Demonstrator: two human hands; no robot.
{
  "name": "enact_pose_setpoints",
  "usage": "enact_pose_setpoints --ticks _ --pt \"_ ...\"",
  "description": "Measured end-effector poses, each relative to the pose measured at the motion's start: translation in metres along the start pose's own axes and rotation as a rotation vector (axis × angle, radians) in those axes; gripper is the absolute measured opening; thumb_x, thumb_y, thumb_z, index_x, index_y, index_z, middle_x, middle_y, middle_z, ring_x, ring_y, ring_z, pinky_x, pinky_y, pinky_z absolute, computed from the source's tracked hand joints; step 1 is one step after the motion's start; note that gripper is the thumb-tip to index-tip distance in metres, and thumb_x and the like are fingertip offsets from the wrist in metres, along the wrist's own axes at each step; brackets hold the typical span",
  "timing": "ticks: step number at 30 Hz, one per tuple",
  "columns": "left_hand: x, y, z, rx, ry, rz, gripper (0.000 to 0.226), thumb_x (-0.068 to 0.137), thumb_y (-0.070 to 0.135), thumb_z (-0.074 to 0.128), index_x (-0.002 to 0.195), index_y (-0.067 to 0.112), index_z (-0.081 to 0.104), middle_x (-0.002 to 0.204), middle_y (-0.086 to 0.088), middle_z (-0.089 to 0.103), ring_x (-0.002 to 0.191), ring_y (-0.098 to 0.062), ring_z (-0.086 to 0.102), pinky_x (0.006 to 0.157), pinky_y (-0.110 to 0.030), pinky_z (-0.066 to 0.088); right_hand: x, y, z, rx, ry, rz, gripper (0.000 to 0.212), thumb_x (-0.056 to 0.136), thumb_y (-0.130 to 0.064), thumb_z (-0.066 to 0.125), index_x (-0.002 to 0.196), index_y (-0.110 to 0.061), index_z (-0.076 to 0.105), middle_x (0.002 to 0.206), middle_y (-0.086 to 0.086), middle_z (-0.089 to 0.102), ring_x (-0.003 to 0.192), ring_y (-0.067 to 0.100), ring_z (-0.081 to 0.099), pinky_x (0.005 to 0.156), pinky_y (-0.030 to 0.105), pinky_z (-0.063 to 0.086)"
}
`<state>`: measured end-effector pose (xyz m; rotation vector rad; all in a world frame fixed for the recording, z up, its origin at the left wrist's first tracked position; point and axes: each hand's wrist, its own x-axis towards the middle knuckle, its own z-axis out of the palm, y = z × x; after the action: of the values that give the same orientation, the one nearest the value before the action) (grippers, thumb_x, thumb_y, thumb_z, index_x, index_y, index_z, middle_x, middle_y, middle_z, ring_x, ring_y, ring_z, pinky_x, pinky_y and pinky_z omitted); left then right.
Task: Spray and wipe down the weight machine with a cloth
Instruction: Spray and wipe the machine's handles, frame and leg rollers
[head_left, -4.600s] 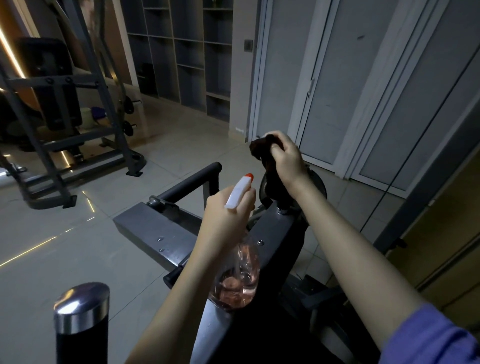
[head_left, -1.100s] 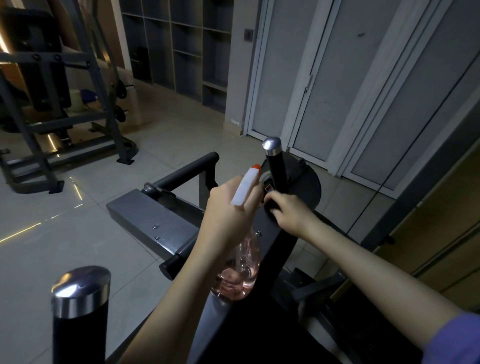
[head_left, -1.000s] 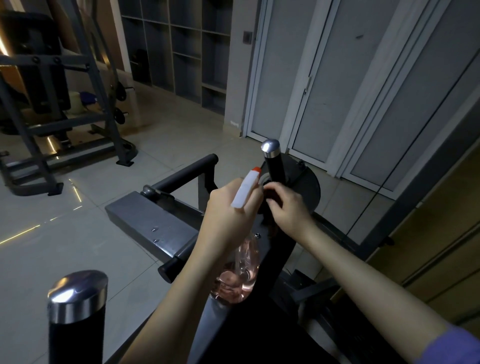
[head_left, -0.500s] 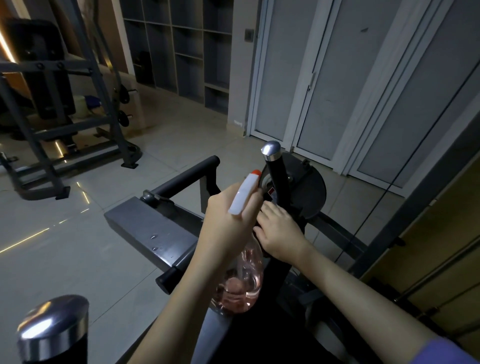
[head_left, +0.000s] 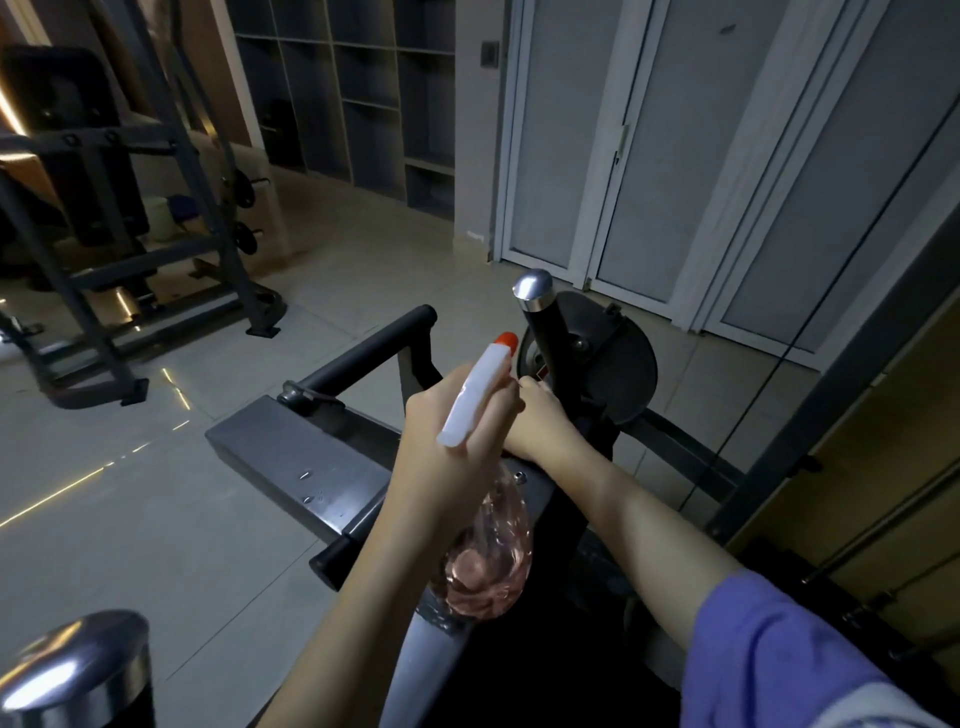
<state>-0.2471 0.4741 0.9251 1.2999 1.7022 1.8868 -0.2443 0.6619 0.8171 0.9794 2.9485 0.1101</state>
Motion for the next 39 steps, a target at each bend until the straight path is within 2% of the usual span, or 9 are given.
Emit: enact_pose_setpoints --ticks 4,9,16,21,25,29,32,35,39 --pt "-0.002 0.001 0.0 -0.046 0.021 -0.015 0.051 0.081 0.039 0.051 0.083 -0.011 0.054 0.079 -0.032 0.055 0.074 -0.044 0.055 0.067 -0.053 0.046 -0.039 0.003 0.001 0.295 0.215 -0.058 0.039 0.089 -0.032 0.037 0.11 -0.01 0.062 0.114 0.007 0.059 0.115 0.028 0.045 0.096 0.039 0.036" --pt "-0.001 0.003 0.001 -0.062 0.028 -0.028 0.043 0.085 0.03 0.054 0.082 -0.012 0.05 0.076 -0.034 0.052 0.064 -0.038 0.051 0.058 -0.047 0.042 -0.081 0.016 -0.005 0.457 0.253 -0.032 0.035 0.092 -0.029 0.054 0.122 -0.012 0.058 0.131 0.0 0.05 0.128 0.019 0.034 0.106 0.03 0.03" --pt "-0.002 0.004 0.001 -0.042 0.028 -0.003 0.047 0.08 0.04 0.05 0.08 -0.007 0.051 0.078 -0.033 0.053 0.074 -0.046 0.055 0.069 -0.055 0.047 -0.092 0.014 -0.003 0.448 0.463 0.291 0.031 0.088 -0.009 0.052 0.118 -0.006 0.058 0.126 0.009 0.055 0.124 0.026 0.042 0.102 0.033 0.034" --pt "-0.003 0.004 0.001 -0.039 0.041 -0.013 0.042 0.078 0.043 0.051 0.077 0.0 0.052 0.077 -0.03 0.055 0.077 -0.047 0.056 0.063 -0.047 0.047 -0.088 -0.003 0.005 0.563 0.579 0.516 0.033 0.088 -0.006 0.048 0.12 -0.003 0.055 0.131 0.014 0.051 0.124 0.028 0.043 0.099 0.035 0.041" --pt "-0.003 0.002 0.001 -0.003 0.027 -0.019 0.049 0.08 0.041 0.051 0.082 -0.007 0.052 0.08 -0.033 0.056 0.076 -0.046 0.058 0.068 -0.058 0.047 -0.076 0.003 0.004 0.761 0.529 0.671 0.044 0.094 -0.007 0.04 0.138 -0.008 0.04 0.148 0.013 0.028 0.132 0.03 0.035 0.099 0.037 0.044" --pt "-0.001 -0.001 0.001 0.026 0.025 -0.02 0.048 0.08 0.043 0.05 0.082 -0.006 0.054 0.078 -0.031 0.058 0.078 -0.044 0.06 0.065 -0.056 0.048 -0.068 0.017 0.0 1.011 0.49 0.644 0.046 0.096 -0.024 0.042 0.142 -0.02 0.035 0.156 0.003 0.013 0.141 0.028 0.017 0.109 0.046 0.033" --pt "0.0 0.0 0.001 0.016 0.024 -0.03 0.042 0.082 0.036 0.052 0.083 -0.005 0.055 0.079 -0.03 0.058 0.079 -0.045 0.059 0.073 -0.06 0.047 -0.076 0.022 0.007 0.893 0.425 0.527 0.06 0.094 -0.038 0.049 0.147 -0.021 0.026 0.158 0.002 0.004 0.144 0.025 0.007 0.112 0.044 0.027" --pt "0.0 0.001 0.002 0.021 0.023 -0.024 0.039 0.081 0.033 0.051 0.08 -0.006 0.054 0.078 -0.029 0.059 0.077 -0.045 0.058 0.071 -0.059 0.046 -0.077 0.04 0.006 0.891 0.397 0.446 0.053 0.095 -0.027 0.05 0.145 -0.021 0.03 0.157 0.002 0.01 0.142 0.025 0.017 0.11 0.039 0.027" --pt "-0.003 0.005 0.003 0.012 0.017 -0.008 0.051 0.076 0.042 0.049 0.079 -0.008 0.053 0.078 -0.031 0.059 0.076 -0.046 0.059 0.067 -0.054 0.047 -0.075 0.055 -0.007 0.963 0.333 0.427 0.036 0.097 -0.016 0.046 0.133 -0.021 0.046 0.141 0.002 0.038 0.125 0.023 0.044 0.094 0.03 0.037"
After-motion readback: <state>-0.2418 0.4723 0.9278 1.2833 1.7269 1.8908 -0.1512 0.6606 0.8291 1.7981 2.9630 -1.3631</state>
